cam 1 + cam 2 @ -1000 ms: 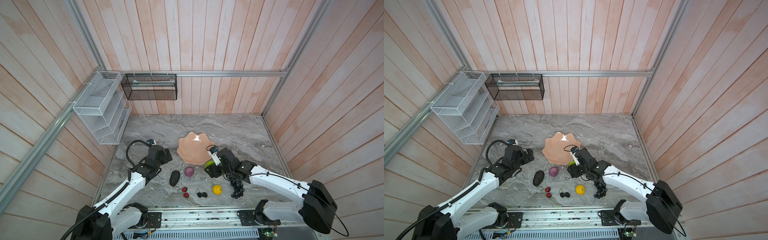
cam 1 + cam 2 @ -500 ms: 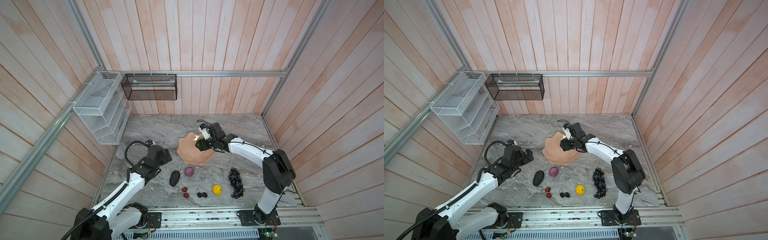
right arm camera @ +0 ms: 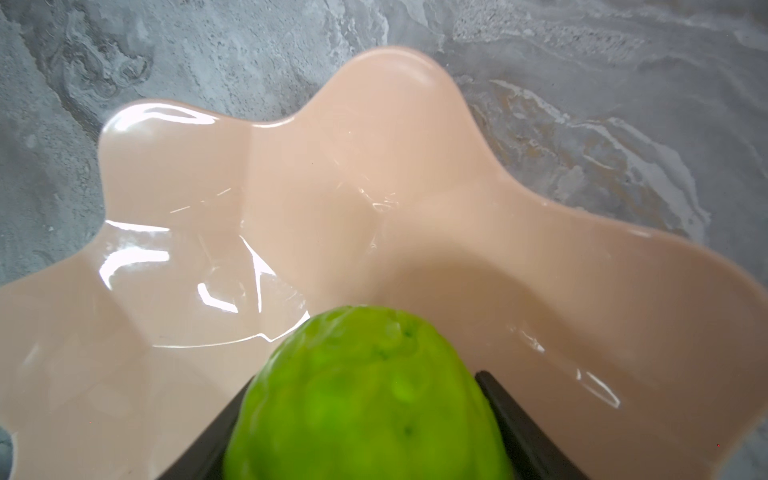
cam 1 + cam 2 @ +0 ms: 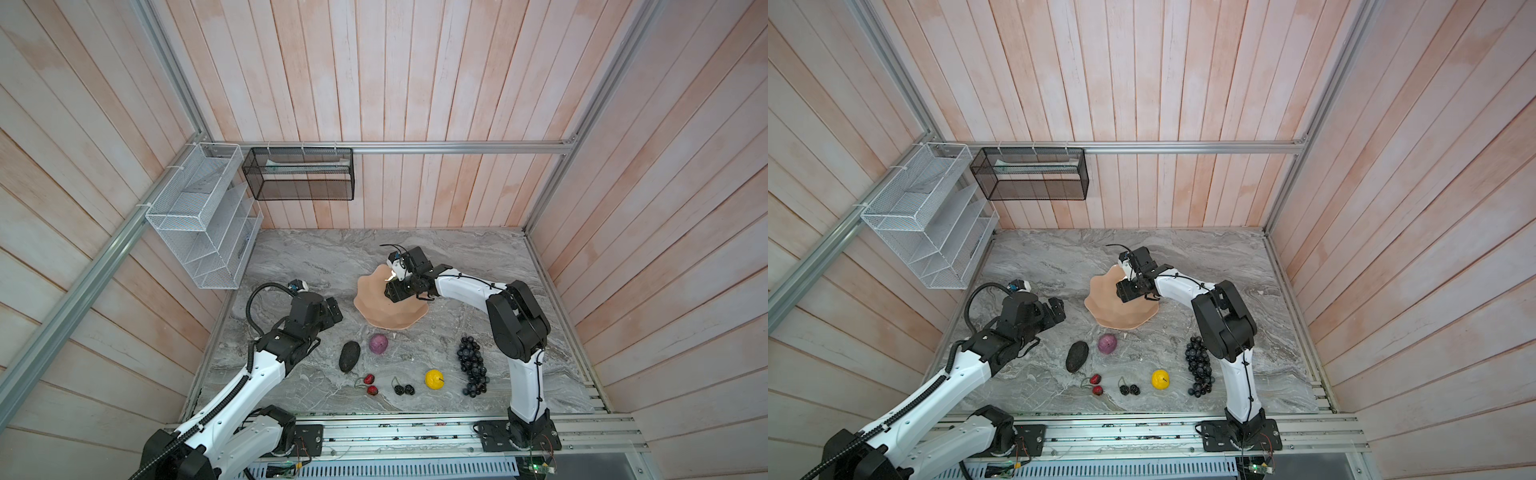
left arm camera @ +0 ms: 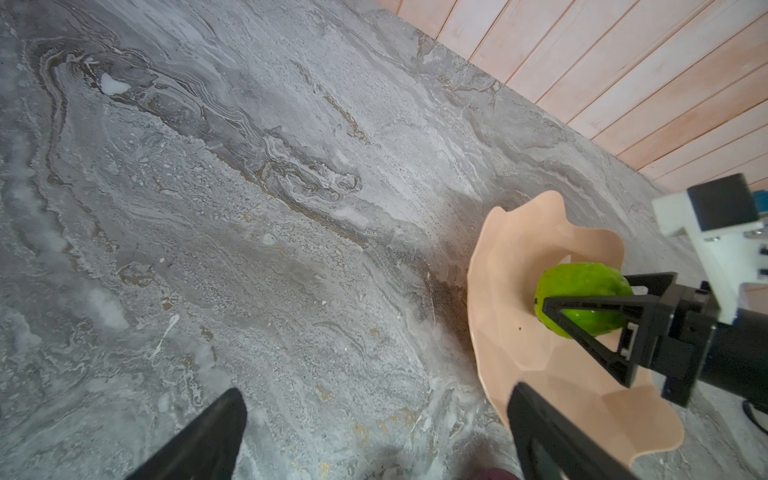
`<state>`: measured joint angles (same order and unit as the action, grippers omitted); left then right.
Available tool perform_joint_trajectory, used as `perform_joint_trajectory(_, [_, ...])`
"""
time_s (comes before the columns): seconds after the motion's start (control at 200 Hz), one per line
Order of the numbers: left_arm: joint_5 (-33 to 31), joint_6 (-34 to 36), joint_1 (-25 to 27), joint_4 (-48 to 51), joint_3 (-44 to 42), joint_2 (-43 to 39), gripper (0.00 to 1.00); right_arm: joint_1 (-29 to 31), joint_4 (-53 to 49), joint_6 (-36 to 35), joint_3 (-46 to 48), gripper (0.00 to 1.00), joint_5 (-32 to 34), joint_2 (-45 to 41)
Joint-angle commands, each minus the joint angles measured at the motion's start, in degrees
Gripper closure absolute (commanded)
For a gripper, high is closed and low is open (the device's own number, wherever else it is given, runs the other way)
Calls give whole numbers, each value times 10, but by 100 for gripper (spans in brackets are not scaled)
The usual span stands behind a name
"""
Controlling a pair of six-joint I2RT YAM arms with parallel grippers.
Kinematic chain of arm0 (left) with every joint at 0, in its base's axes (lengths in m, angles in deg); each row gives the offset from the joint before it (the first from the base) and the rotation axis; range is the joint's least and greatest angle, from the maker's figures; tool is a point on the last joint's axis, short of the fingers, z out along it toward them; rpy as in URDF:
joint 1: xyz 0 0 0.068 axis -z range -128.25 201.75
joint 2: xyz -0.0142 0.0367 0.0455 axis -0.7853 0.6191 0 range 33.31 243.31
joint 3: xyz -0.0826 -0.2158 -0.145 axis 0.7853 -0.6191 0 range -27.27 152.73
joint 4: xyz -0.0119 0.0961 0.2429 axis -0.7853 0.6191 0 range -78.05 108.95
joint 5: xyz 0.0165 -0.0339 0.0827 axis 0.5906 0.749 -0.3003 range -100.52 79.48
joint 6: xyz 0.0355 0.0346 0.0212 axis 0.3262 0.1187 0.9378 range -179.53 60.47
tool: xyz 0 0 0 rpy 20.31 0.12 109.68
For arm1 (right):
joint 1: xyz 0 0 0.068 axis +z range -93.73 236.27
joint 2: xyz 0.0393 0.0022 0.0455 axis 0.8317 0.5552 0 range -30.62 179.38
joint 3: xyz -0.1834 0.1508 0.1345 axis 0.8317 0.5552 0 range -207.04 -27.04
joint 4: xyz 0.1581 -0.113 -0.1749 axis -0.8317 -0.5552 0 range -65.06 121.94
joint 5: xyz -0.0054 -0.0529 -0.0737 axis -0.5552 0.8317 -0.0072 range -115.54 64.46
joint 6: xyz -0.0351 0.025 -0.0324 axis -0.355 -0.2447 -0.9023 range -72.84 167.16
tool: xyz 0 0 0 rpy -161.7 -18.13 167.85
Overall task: Place and organize the fake fruits in the fruit bowl
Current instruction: 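Grasp the green fruit with the right gripper and lower it into the bowl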
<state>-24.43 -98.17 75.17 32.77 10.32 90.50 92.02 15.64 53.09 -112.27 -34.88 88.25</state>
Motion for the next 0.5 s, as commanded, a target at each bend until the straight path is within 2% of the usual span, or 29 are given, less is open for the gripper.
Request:
perform_joint_trajectory(0.0, [1,-3,2,1,-9,-10,0,-1,2,-5,-17,38,-6,18])
perform_joint_trajectory(0.145, [-8,-7,2,1,-20,-16,0,-1,5,-4,-22,35,-7,27])
perform_joint_trajectory(0.345, [-2,-7,1,-2,-24,-21,0,2,13,-9,-31,21,-4,33])
perform_joint_trajectory(0.495, [0,-4,2,18,-11,-14,0,6,13,-17,-35,13,24,22])
